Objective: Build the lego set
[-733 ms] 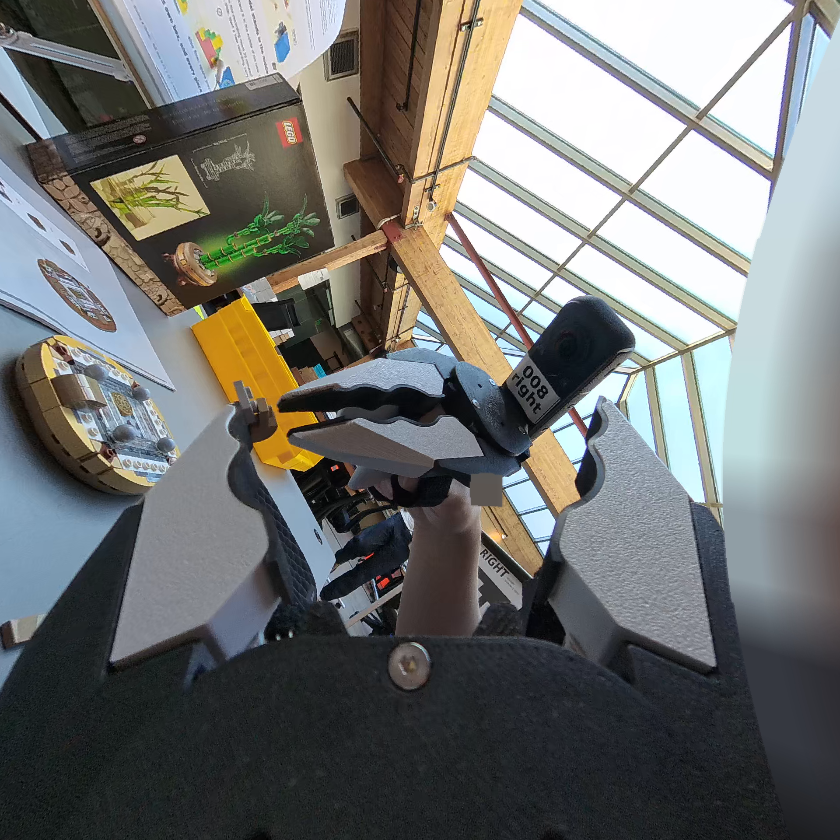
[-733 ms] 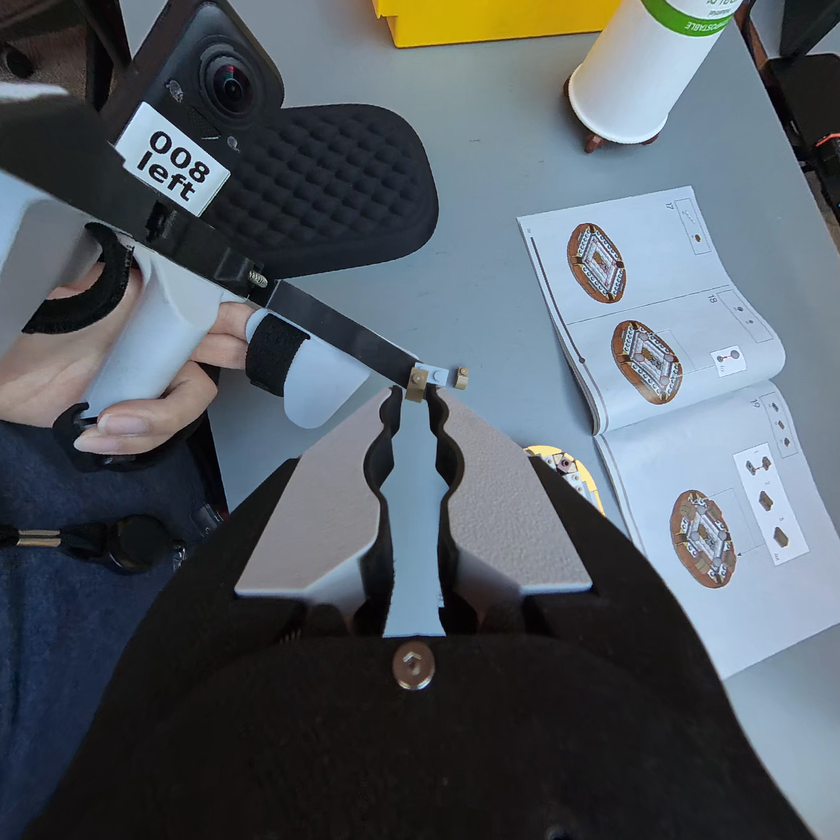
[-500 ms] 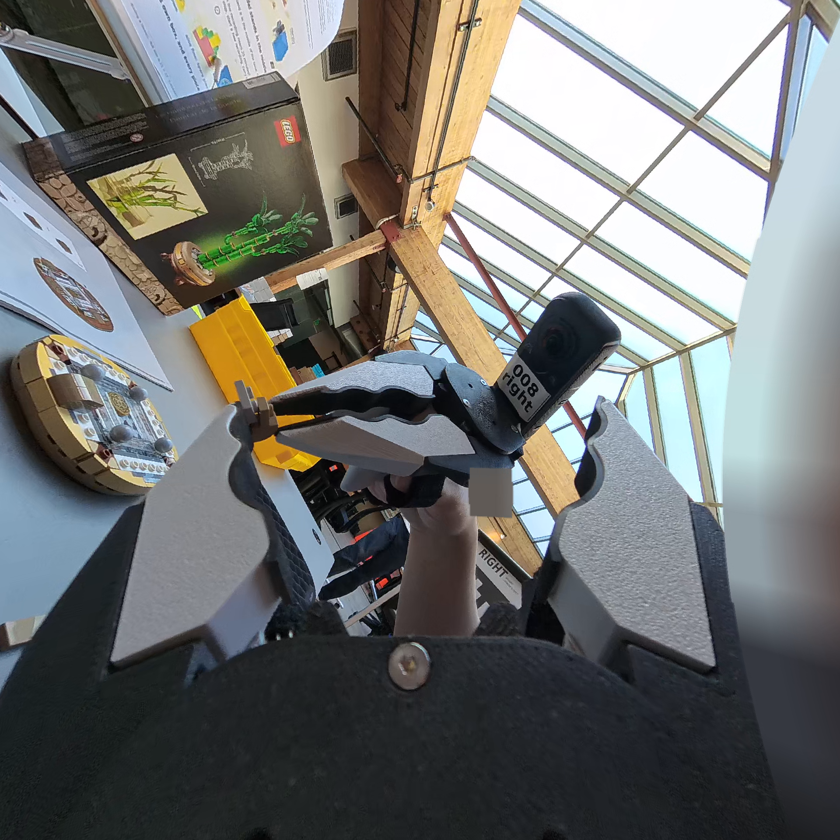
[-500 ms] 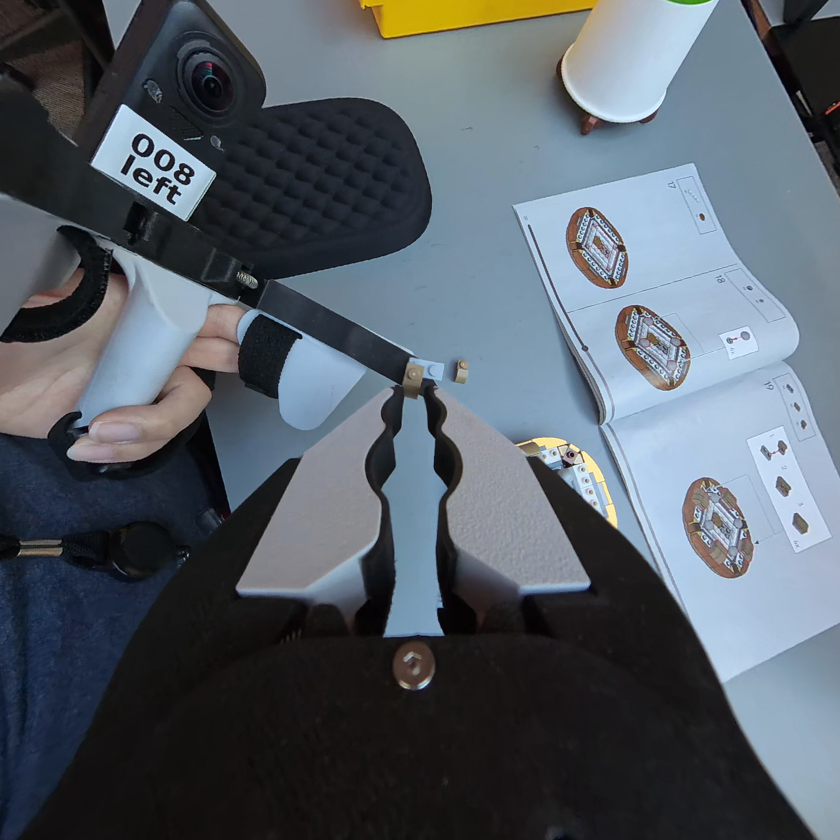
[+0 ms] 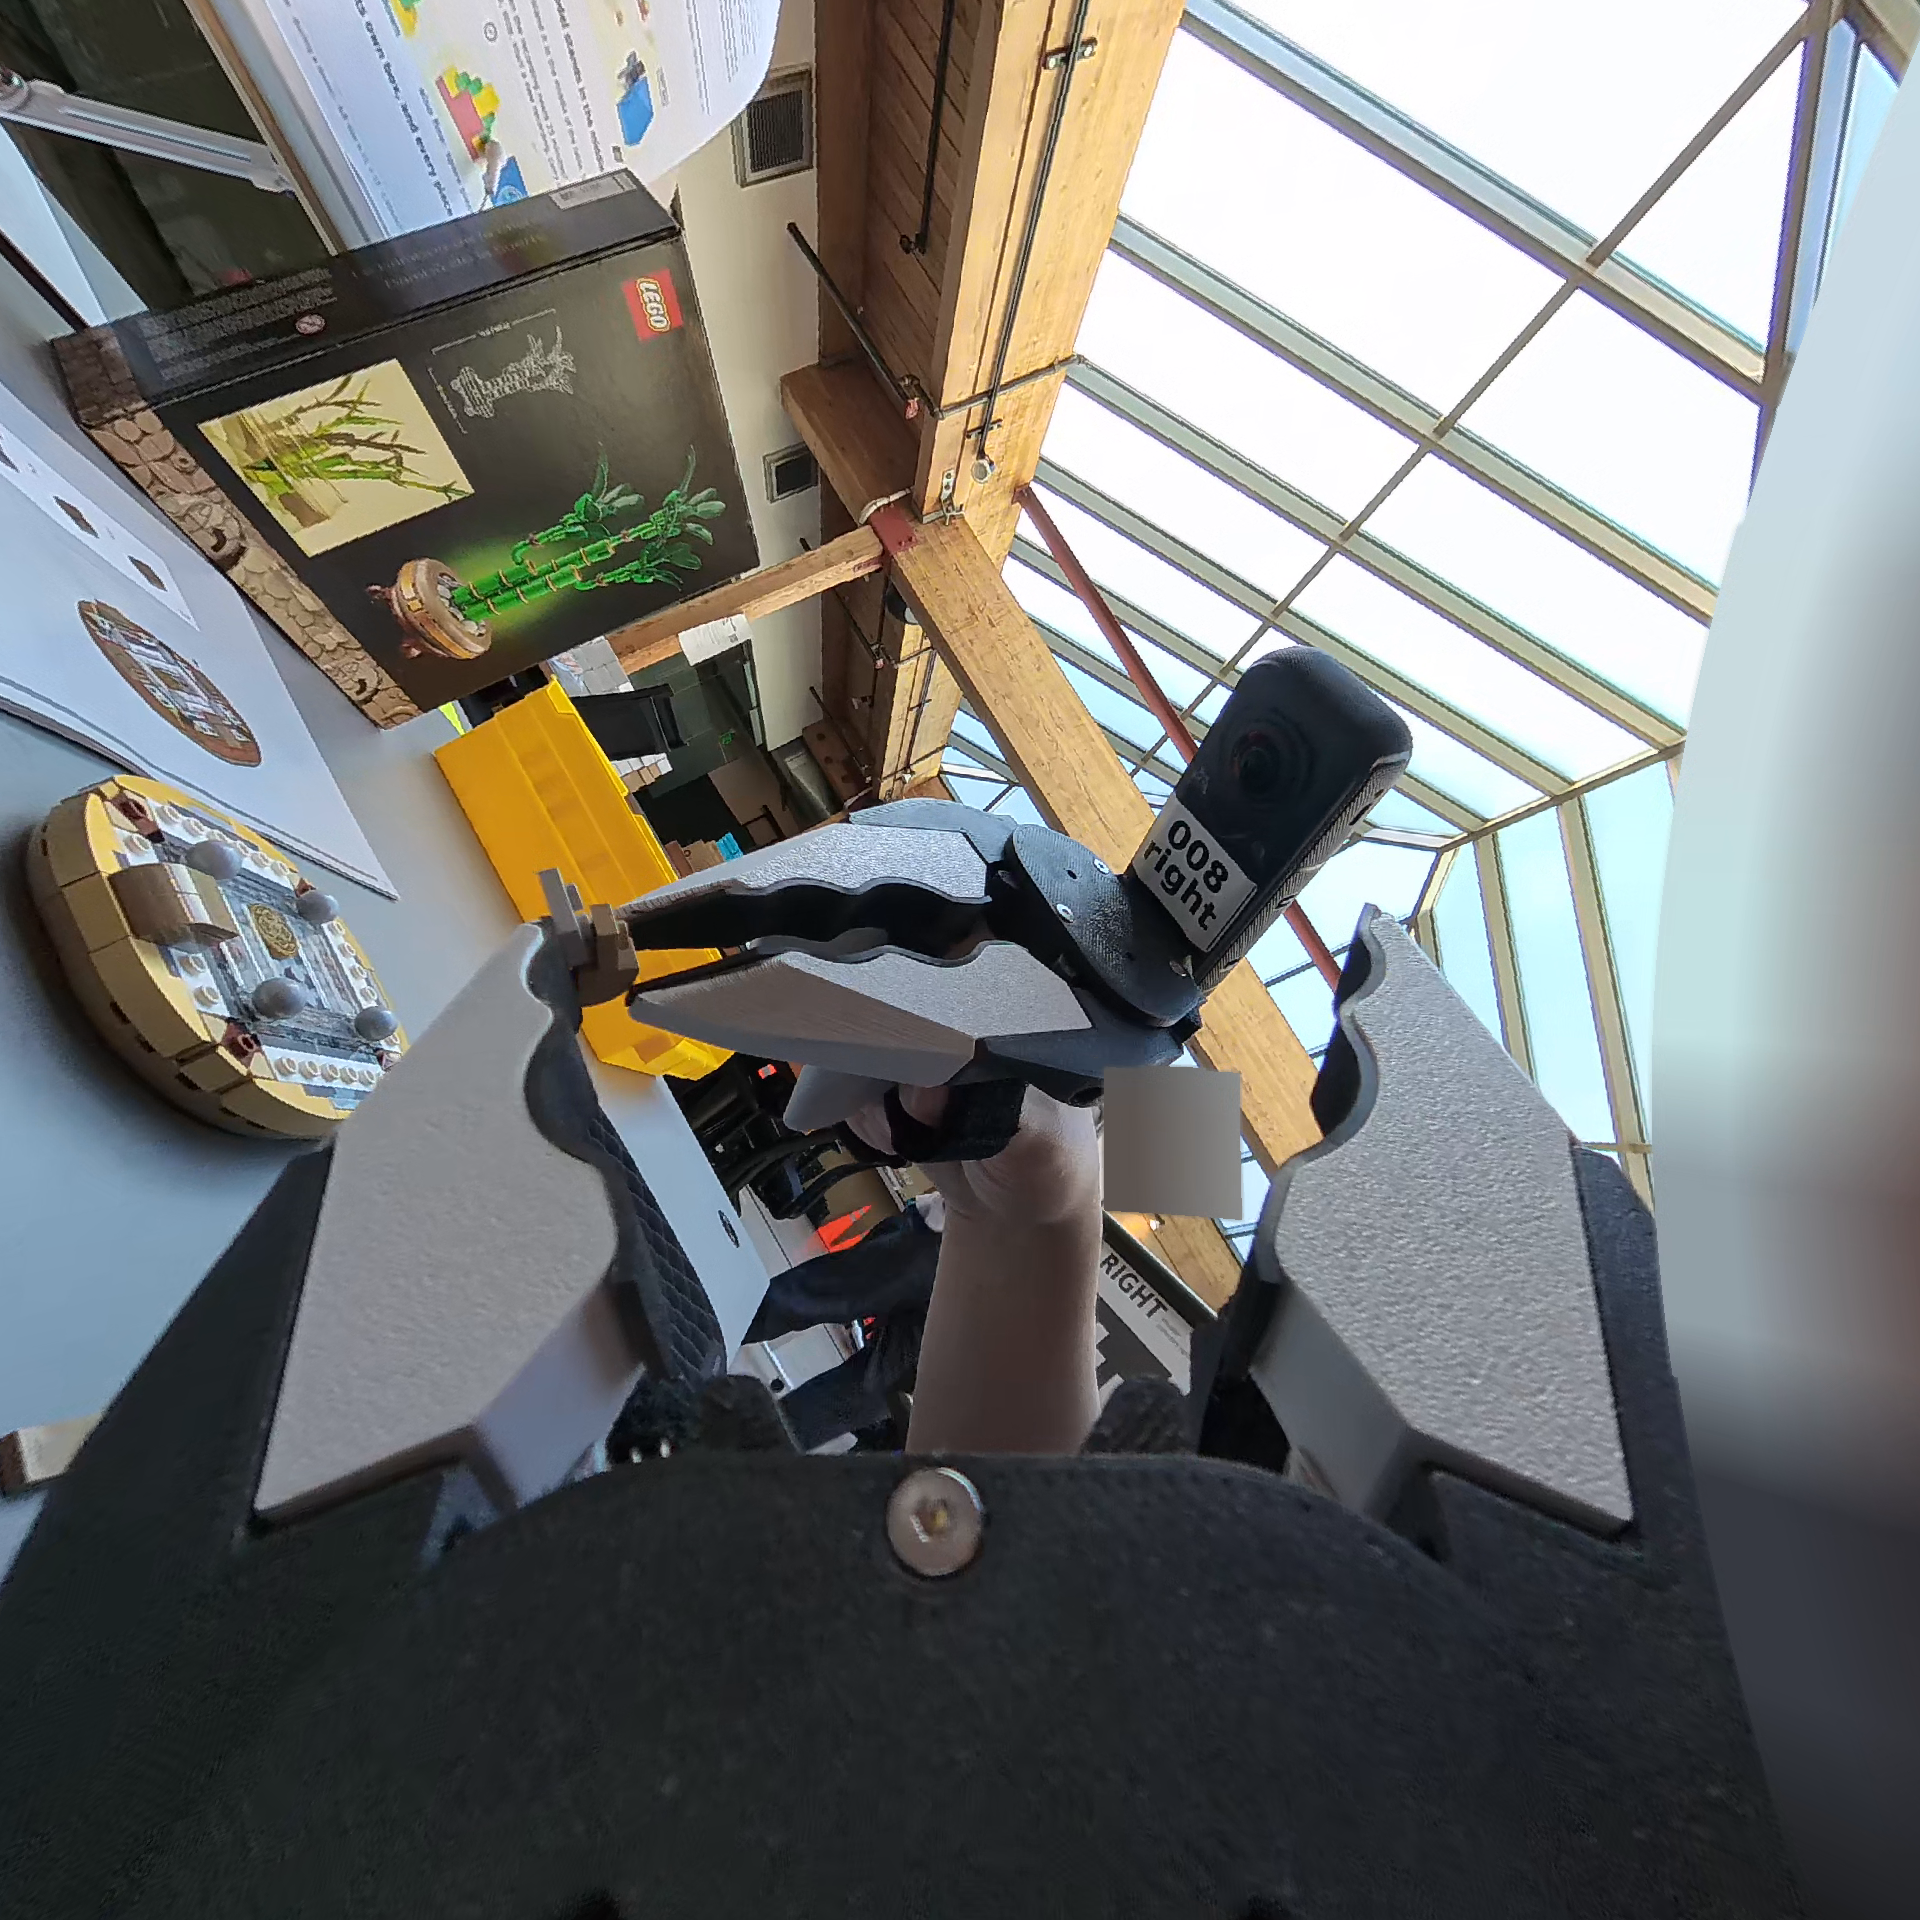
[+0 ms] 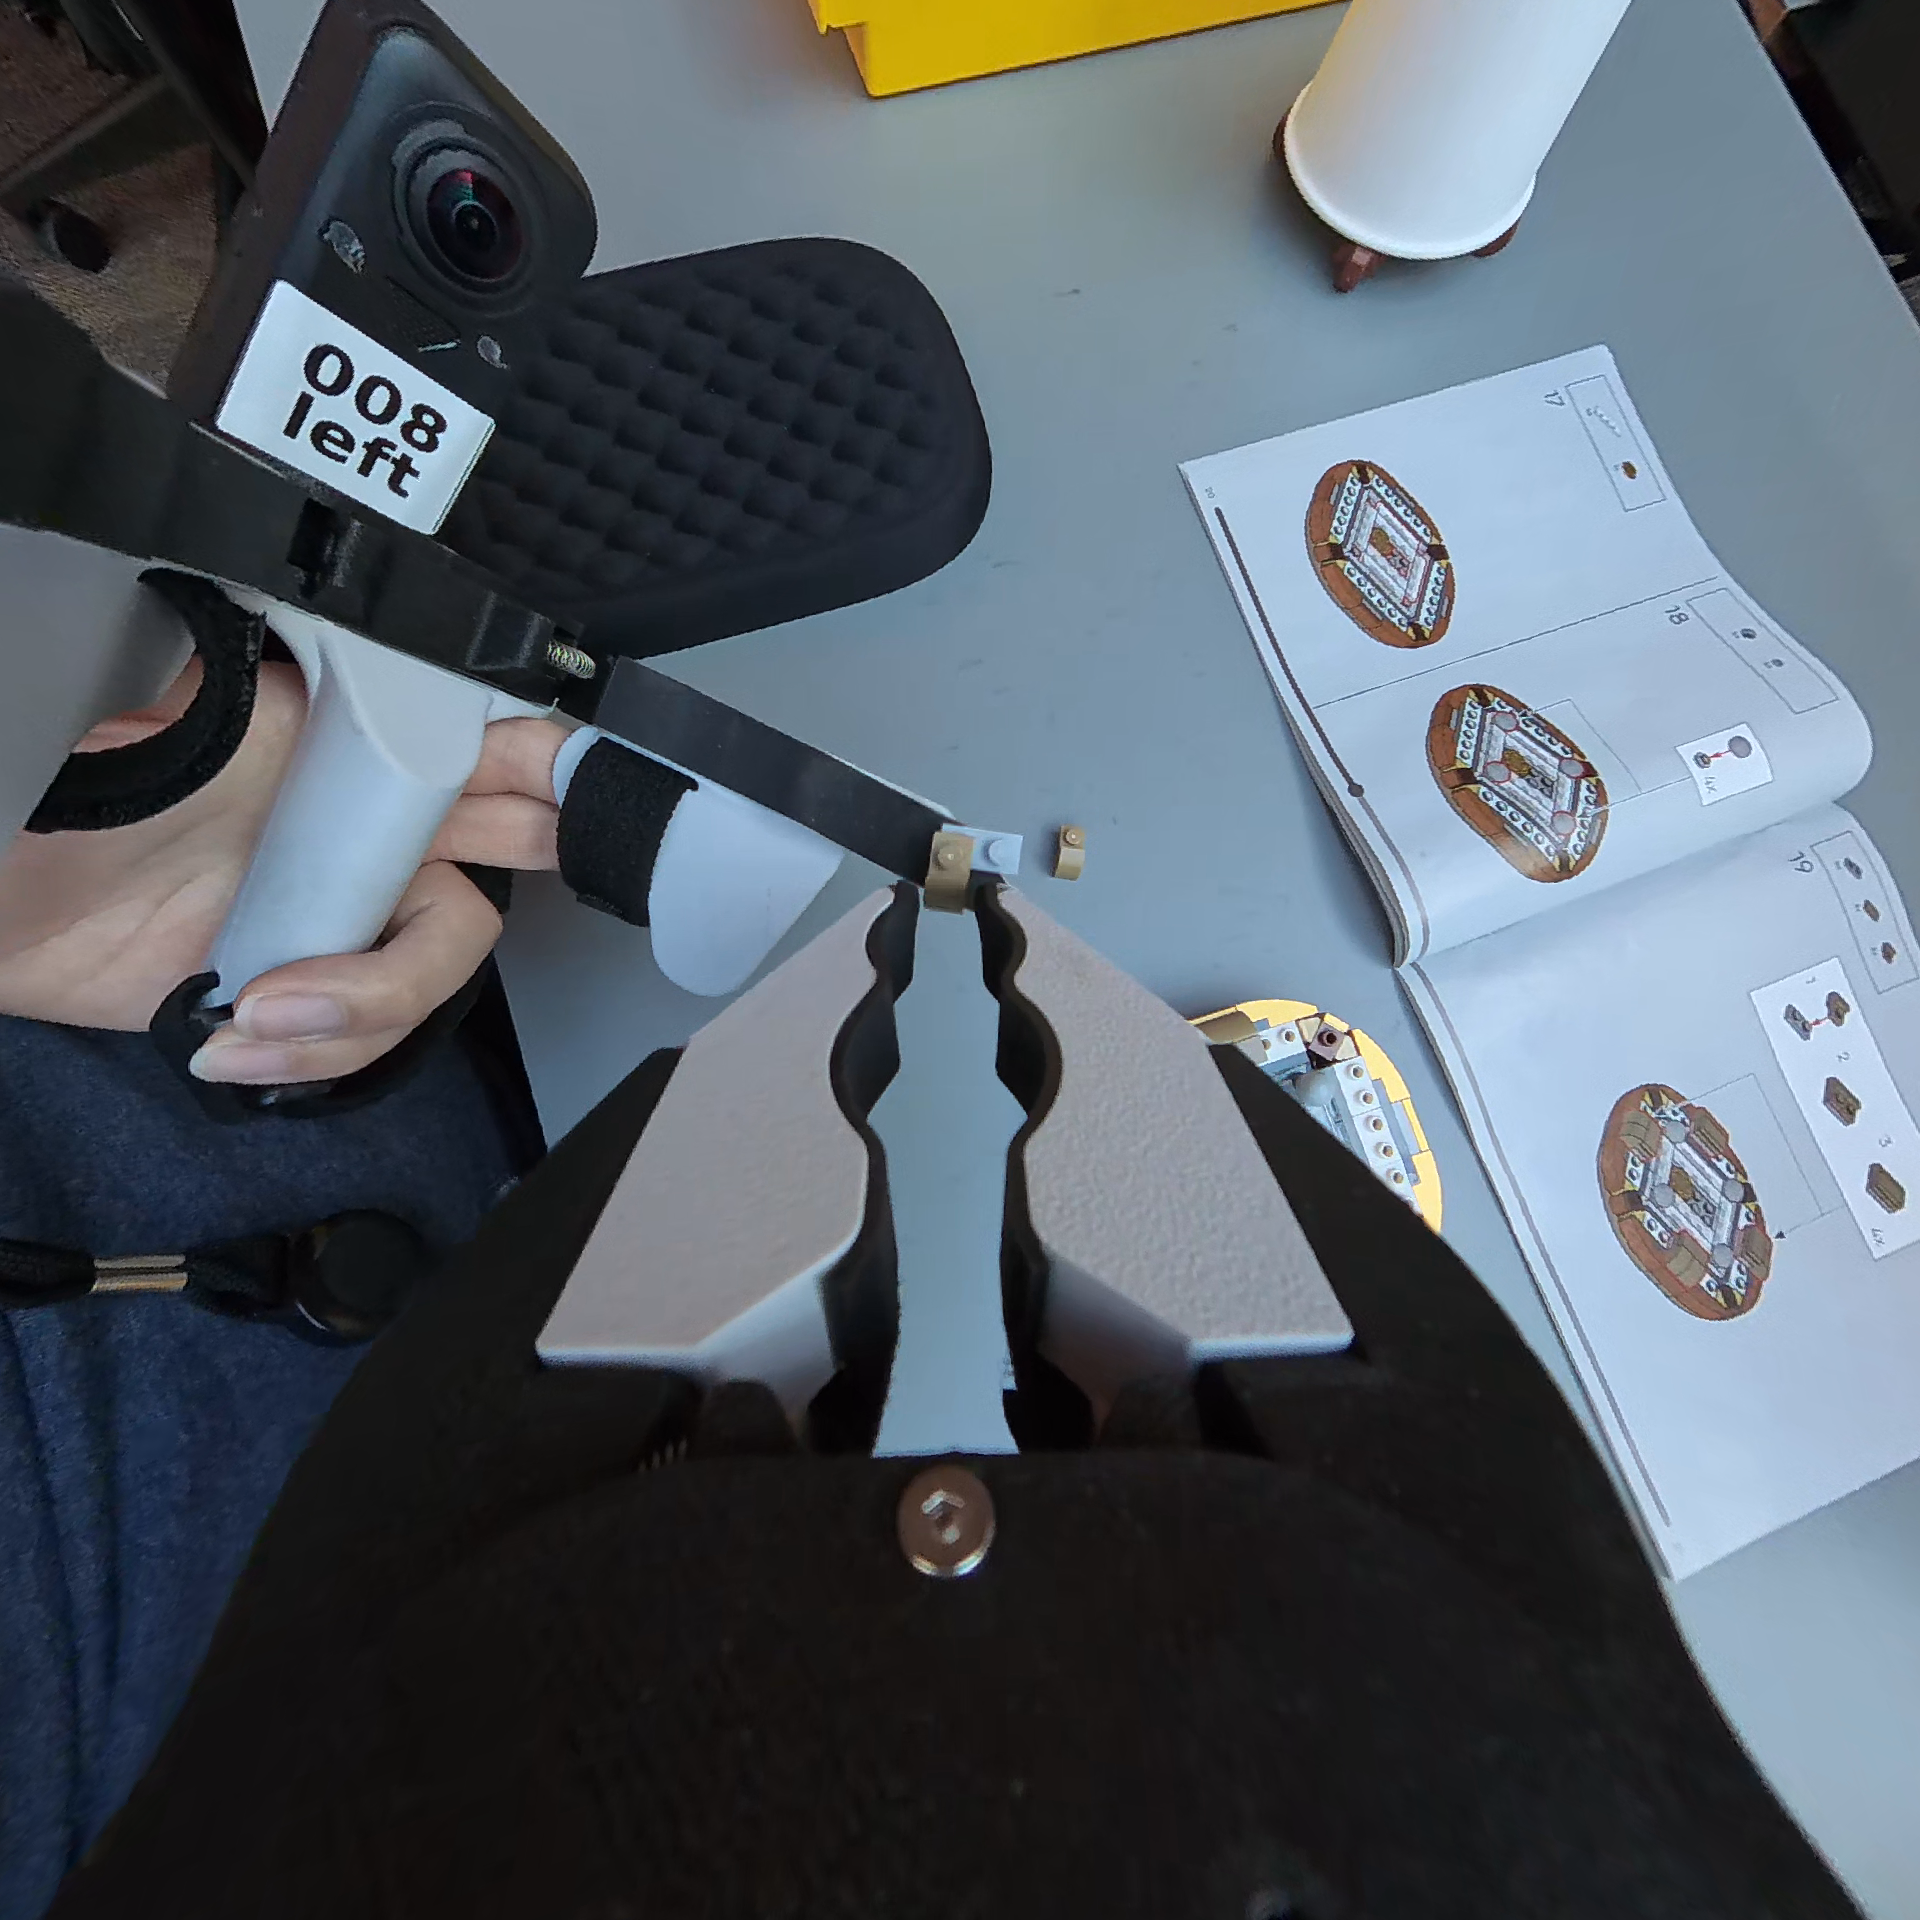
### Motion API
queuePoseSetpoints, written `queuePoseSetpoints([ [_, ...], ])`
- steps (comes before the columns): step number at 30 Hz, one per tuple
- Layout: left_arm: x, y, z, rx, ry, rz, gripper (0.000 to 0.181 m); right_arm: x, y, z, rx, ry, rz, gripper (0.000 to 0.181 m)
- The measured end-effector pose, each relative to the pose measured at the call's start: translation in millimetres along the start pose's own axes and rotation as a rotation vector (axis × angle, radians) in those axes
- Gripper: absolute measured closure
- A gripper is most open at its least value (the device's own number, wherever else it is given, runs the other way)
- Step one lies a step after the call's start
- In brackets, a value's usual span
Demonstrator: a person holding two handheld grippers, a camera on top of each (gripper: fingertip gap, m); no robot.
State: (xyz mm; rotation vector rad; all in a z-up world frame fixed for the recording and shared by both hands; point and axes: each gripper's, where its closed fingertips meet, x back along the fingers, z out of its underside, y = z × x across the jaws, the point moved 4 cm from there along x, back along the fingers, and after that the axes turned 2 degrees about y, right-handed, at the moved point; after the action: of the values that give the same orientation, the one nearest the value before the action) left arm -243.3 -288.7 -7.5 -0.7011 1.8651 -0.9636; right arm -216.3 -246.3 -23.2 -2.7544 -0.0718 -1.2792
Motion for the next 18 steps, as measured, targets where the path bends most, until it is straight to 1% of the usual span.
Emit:
queuePoseSetpoints([
  [1,-0.1,0.0,0.0,0.003,-0.001,0.002,0.04,-0.4,-0.1,-0.1,-0.003,0.001,0.0,0.17],
  [6,-0.2,0.4,0.3,0.003,0.003,0.001,0.041,0.4,-2.7,-1.4,-0.023,-0.002,0.01,0.174],
  [9,0.1,1.1,0.7,-0.004,0.009,-0.006,0.041,2.4,-0.8,-4.1,-0.032,0.006,-0.016,0.174],
  [18,-0.5,0.8,3.0,-0.053,0.039,-0.013,0.045,1.3,-2.4,-4.8,-0.01,0.116,-0.007,0.174],
])
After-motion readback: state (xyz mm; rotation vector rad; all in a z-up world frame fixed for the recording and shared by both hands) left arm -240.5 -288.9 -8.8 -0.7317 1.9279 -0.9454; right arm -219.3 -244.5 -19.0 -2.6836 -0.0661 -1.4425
